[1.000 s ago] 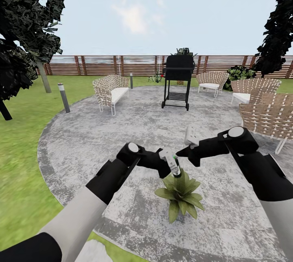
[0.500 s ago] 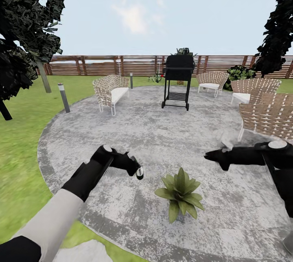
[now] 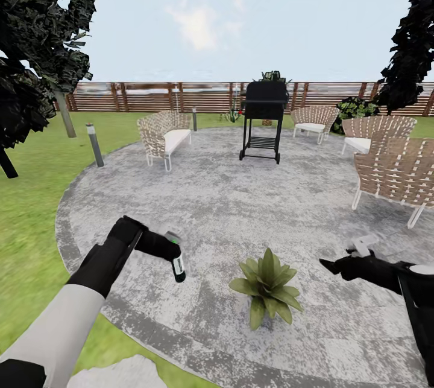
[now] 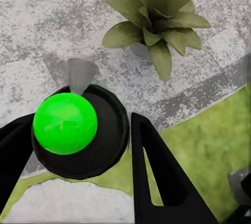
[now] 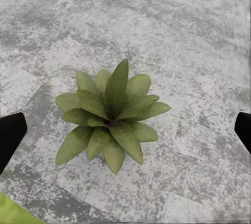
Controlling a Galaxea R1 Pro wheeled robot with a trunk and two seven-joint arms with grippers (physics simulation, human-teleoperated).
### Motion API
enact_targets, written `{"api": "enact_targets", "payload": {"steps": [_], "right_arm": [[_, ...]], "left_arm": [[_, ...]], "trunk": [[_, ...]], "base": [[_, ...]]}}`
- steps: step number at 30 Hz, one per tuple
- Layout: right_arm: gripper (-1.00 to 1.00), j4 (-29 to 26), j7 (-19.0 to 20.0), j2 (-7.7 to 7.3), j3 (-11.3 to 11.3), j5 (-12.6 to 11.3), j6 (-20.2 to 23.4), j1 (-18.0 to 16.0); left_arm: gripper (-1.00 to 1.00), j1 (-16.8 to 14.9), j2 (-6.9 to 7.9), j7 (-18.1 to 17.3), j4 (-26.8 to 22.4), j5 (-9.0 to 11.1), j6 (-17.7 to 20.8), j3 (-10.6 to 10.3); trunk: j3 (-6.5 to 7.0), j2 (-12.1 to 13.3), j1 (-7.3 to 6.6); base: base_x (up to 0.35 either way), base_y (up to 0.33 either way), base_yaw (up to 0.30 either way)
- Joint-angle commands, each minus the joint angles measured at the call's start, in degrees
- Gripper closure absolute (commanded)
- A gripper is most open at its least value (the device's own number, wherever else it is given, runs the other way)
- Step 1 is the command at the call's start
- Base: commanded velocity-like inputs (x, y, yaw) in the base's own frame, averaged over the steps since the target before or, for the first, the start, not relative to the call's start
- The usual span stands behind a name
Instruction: Pick up the pesticide atomizer in the garden and spray insectifuge to fully cover both potted plants in the garden.
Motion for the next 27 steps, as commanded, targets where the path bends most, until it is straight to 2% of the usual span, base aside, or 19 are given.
{"api": "enact_targets", "payload": {"steps": [1, 3, 5, 9, 12, 17, 22, 27], "right_arm": [[-1.00, -0.16, 0.90, 0.38, -1.14, 0.55, 1.99, 0.02], [-1.00, -0.25, 1.96, 0.43, -3.71, 0.55, 5.80, 0.07], [-1.00, -0.31, 2.44, 0.37, -6.03, 0.60, 7.36, 0.09], [-1.00, -0.38, 2.75, 0.21, -8.60, 0.95, 8.43, 0.11], [-1.00, -0.42, 2.94, -0.16, -9.70, 1.12, 8.73, 0.17], [-1.00, -0.48, 3.11, -0.47, -11.71, 1.15, 8.90, 0.19], [-1.00, -0.48, 3.12, -0.53, -12.34, 1.20, 9.03, 0.19], [-1.00, -0.49, 3.14, -0.54, -12.51, 1.18, 9.11, 0.18]], "left_arm": [[1.00, -0.03, 0.00, -0.58, 0.83, -0.53, 0.63, -0.03], [1.00, -0.29, 0.06, -0.58, 4.43, -0.53, 1.14, 0.15], [1.00, -0.71, 0.05, -0.59, 7.61, -0.52, 1.32, 0.22], [1.00, -1.31, -0.08, -0.59, 12.10, -0.52, 1.45, 0.25], [1.00, -1.72, -0.16, -0.59, 14.99, -0.52, 1.48, 0.26], [1.00, -1.87, -0.07, -0.59, 16.79, -0.52, 1.50, 0.25], [1.00, -1.91, 0.02, -0.59, 17.08, -0.59, 1.50, 0.15], [1.00, -1.92, 0.08, -0.59, 17.20, -1.64, 1.55, -1.65]], "trunk": [[-0.06, -0.03, -0.01], [-0.06, -0.03, -0.01], [-0.06, -0.03, -0.01], [-0.06, -0.03, -0.01], [-0.06, -0.03, -0.01], [-0.06, -0.03, -0.01], [-0.10, -0.03, -0.01], [-0.18, -0.03, -0.01]], "base": [[0.000, 0.000, 0.000], [0.048, 0.000, 0.000], [0.145, 0.000, 0.000], [0.255, 0.000, 0.000], [0.304, 0.000, 0.000], [0.252, 0.000, -0.003], [0.075, 0.000, -0.104], [0.014, 0.000, -0.164]]}}
